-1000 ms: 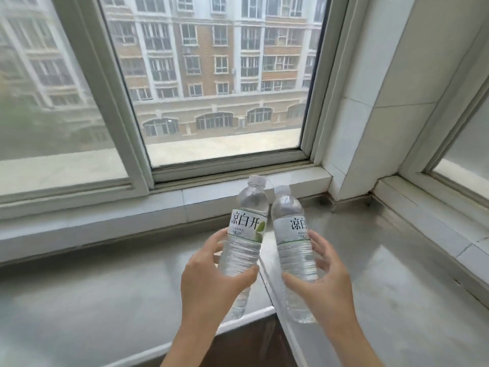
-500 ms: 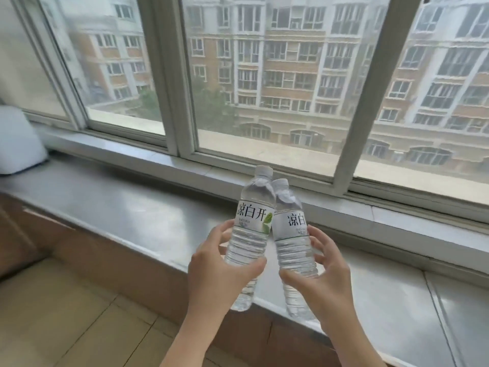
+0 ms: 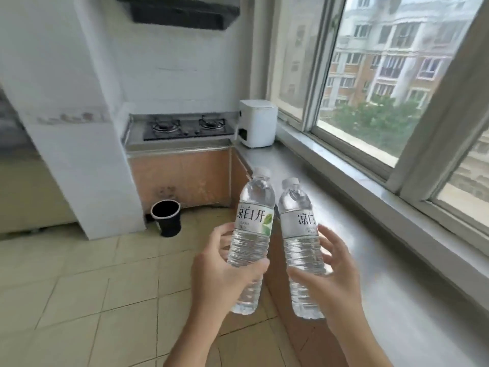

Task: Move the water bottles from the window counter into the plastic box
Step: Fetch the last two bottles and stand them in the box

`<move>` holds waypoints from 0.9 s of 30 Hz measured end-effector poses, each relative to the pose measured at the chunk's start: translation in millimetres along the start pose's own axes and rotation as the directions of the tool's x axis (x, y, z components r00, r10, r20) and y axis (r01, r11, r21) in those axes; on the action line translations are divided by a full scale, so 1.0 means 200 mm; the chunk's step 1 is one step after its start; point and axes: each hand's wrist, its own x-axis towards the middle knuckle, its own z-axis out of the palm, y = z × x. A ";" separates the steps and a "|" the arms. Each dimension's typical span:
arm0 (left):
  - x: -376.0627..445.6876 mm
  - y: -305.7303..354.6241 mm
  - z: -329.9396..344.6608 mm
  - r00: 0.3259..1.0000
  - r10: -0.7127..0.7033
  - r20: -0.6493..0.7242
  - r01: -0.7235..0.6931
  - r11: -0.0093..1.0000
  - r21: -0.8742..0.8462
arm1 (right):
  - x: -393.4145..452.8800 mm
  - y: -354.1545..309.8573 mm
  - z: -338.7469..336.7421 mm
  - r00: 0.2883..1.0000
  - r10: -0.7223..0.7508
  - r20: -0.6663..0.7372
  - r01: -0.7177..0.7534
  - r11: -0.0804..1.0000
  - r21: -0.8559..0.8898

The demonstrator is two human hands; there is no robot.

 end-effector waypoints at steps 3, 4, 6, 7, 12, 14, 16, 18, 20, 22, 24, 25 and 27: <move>0.12 -0.08 -0.14 0.987 -0.058 -0.152 0.059 0.998 0.006 | 0.17 0.02 0.25 0.986 -0.013 0.164 0.010 1.000 0.019; 0.16 -0.09 -0.18 0.978 -0.072 -0.195 0.075 0.997 0.004 | 0.23 0.02 0.34 0.977 -0.020 0.211 0.015 0.999 0.028; 0.26 -0.13 -0.24 0.957 -0.090 -0.275 0.095 0.996 0.002 | 0.35 0.03 0.50 0.952 -0.044 0.304 0.028 0.998 0.058; 0.31 -0.14 -0.26 0.944 -0.100 -0.315 0.106 0.994 0.002 | 0.42 0.03 0.57 0.936 -0.057 0.348 0.034 0.997 0.072; 0.57 -0.21 -0.40 0.839 -0.163 -0.519 0.164 0.985 -0.045 | 0.72 0.01 0.96 0.834 -0.109 0.541 0.037 0.989 0.142; 0.66 -0.24 -0.46 0.790 -0.179 -0.587 0.180 0.982 -0.057 | 0.82 -0.02 1.11 0.783 -0.123 0.610 0.021 0.985 0.171; 0.75 -0.28 -0.53 0.734 -0.188 -0.652 0.198 0.978 -0.060 | 0.89 -0.03 1.28 0.726 -0.143 0.673 0.012 0.981 0.195; 0.81 -0.33 -0.62 0.680 -0.200 -0.705 0.217 0.974 -0.067 | 0.93 -0.03 1.44 0.679 -0.153 0.718 0.002 0.979 0.206; 0.88 -0.37 -0.72 0.631 -0.200 -0.750 0.234 0.970 -0.062 | 0.96 -0.04 1.61 0.635 -0.160 0.756 -0.011 0.977 0.215; 0.94 -0.42 -0.83 0.585 -0.191 -0.788 0.247 0.968 -0.051 | 0.99 -0.06 1.80 0.583 -0.160 0.796 -0.027 0.976 0.216; 1.02 -0.50 -0.95 0.543 -0.196 -0.817 0.253 0.965 -0.063 | 1.00 -0.05 2.00 0.539 -0.160 0.827 -0.031 0.977 0.209; 1.06 -0.54 -1.02 0.523 -0.200 -0.829 0.260 0.963 -0.068 | 1.01 -0.04 2.11 0.527 -0.160 0.835 -0.024 0.979 0.203; 1.16 -0.62 -1.17 0.496 -0.204 -0.844 0.273 0.959 -0.072 | 1.02 -0.03 2.32 0.518 -0.162 0.840 -0.004 0.982 0.191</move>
